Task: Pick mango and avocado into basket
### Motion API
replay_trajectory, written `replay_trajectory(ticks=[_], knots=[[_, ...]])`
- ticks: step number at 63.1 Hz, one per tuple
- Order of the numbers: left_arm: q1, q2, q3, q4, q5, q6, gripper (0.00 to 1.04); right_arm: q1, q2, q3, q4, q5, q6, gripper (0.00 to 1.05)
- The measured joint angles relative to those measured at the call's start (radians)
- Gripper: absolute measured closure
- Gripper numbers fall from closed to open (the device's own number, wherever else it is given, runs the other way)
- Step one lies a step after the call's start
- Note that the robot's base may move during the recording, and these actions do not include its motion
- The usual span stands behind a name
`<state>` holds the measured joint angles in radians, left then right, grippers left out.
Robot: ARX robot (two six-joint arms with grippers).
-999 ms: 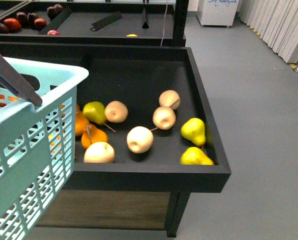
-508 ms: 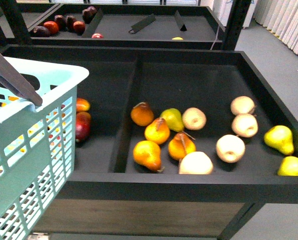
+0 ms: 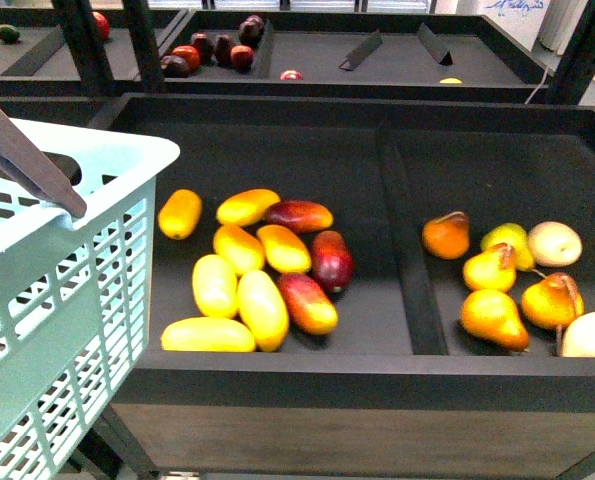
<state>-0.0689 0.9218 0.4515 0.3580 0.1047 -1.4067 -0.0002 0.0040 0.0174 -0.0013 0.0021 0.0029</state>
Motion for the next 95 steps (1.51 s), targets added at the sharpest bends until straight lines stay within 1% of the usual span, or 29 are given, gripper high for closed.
replay_trajectory(ticks=[84, 86, 87, 90, 95], knots=[[0.007, -0.002, 0.0, -0.002, -0.009, 0.023, 0.99, -0.001, 0.0, 0.0, 0.0, -0.007, 0.0, 0.09], [0.001, 0.006, 0.016, -0.051, -0.008, 0.039, 0.99, -0.001, 0.0, 0.0, 0.0, -0.006, 0.0, 0.09], [-0.008, 0.018, 0.036, -0.102, -0.008, 0.061, 0.99, -0.001, 0.0, 0.0, 0.0, -0.006, 0.0, 0.09], [-0.028, 0.064, 0.082, -0.167, -0.003, 0.1, 0.99, -0.001, 0.0, 0.0, 0.0, -0.003, 0.0, 0.09], [-0.081, 0.228, 0.196, -0.144, 0.021, 0.179, 0.99, -0.001, 0.0, 0.0, 0.0, -0.003, 0.0, 0.09]])
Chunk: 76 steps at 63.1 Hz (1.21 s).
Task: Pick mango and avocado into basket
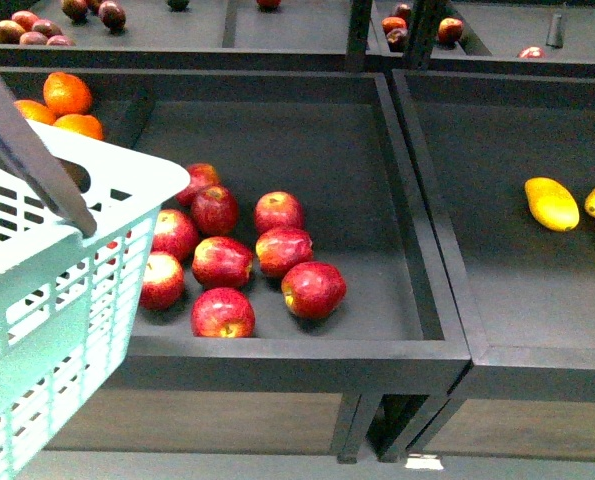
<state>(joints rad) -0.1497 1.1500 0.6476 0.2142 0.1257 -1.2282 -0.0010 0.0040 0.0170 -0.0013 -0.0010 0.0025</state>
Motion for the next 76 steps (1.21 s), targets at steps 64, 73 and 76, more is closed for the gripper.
replay_trajectory(ticks=[64, 73, 76], knots=[[-0.446, 0.837, 0.715, 0.301, 0.346, -0.056, 0.99, 0.0, 0.0, 0.0, 0.0, 0.0, 0.0, 0.09], [-0.464, 0.837, 0.714, 0.286, 0.347, -0.048, 0.99, 0.0, 0.0, 0.0, 0.0, 0.0, 0.0, 0.09], [-0.465, 0.837, 0.714, 0.283, 0.348, -0.048, 0.99, 0.0, 0.0, 0.0, 0.0, 0.0, 0.0, 0.09]])
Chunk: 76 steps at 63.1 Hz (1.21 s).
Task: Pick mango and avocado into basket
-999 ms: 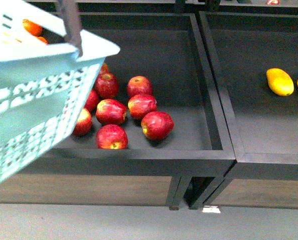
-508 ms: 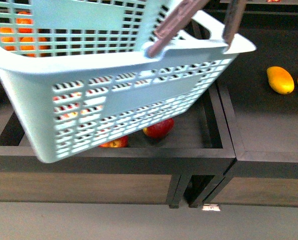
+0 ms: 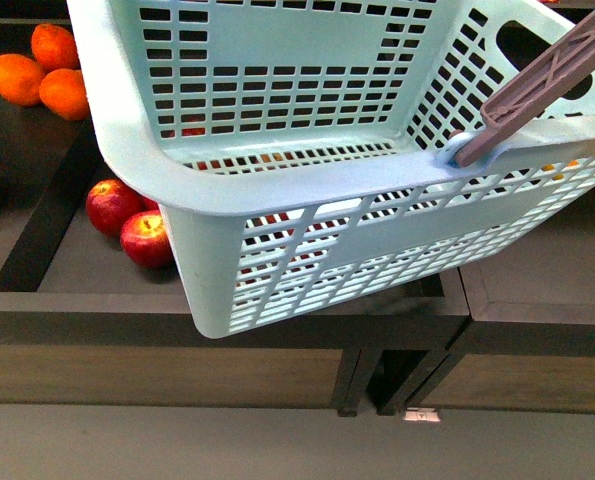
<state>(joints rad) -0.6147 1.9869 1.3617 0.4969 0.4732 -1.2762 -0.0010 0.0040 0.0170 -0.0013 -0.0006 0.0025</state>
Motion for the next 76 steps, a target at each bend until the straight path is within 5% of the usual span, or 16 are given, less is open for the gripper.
replay_trajectory(ticks=[24, 30, 36, 45, 56, 64, 76], knots=[[0.0, 0.0, 0.0, 0.0, -0.001, 0.009, 0.99, 0.0, 0.0, 0.0, 0.0, 0.0, 0.0, 0.09], [0.0, 0.0, 0.0, 0.0, 0.0, 0.009, 0.99, 0.004, 0.138, 0.093, -0.228, 0.125, 0.152, 0.09], [0.0, 0.0, 0.0, 0.0, -0.001, 0.009, 0.99, -0.084, 0.311, 0.159, -0.31, 0.089, 0.322, 0.09], [0.0, 0.0, 0.0, 0.0, -0.001, 0.01, 0.99, -0.269, 0.503, 0.226, -0.173, -0.042, 0.387, 0.09], [0.0, 0.0, 0.0, 0.0, -0.001, 0.014, 0.99, -0.523, 1.044, 0.414, 0.232, -0.124, 0.354, 0.09], [0.0, 0.0, 0.0, 0.0, 0.0, 0.015, 0.99, -0.558, 1.486, 0.608, 0.381, -0.089, 0.367, 0.09], [0.0, 0.0, 0.0, 0.0, -0.001, 0.016, 0.99, -0.546, 1.881, 0.881, 0.338, -0.055, 0.463, 0.09]])
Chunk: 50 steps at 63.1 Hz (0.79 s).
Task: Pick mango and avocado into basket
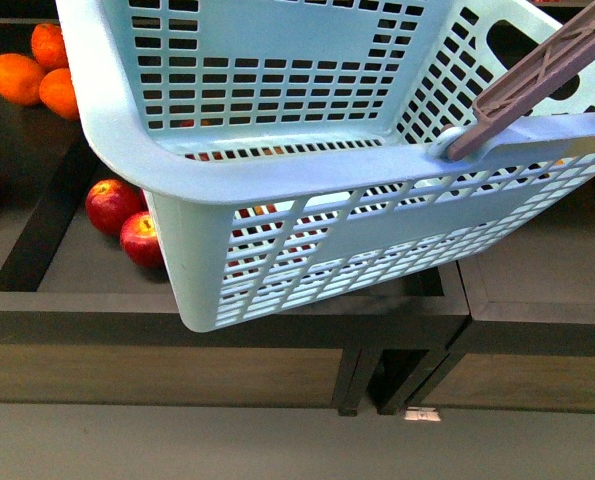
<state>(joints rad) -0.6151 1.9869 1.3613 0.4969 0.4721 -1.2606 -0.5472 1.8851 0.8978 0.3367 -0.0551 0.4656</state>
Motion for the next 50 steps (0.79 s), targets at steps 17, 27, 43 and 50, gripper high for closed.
replay_trajectory(ticks=[17, 27, 43, 50], knots=[[0.0, 0.0, 0.0, 0.0, 0.0, 0.0, 0.99, 0.029, 0.364, 0.356, -0.127, 0.061, 0.151, 0.09], [0.0, 0.0, 0.0, 0.0, 0.0, 0.0, 0.99, 0.046, 0.502, 0.49, -0.186, 0.075, 0.186, 0.09], [0.0, 0.0, 0.0, 0.0, 0.0, 0.0, 0.99, 0.079, 0.645, 0.676, -0.261, 0.083, 0.238, 0.09], [0.0, 0.0, 0.0, 0.0, 0.0, 0.0, 0.99, 0.098, 0.698, 0.766, -0.299, 0.089, 0.259, 0.09]])
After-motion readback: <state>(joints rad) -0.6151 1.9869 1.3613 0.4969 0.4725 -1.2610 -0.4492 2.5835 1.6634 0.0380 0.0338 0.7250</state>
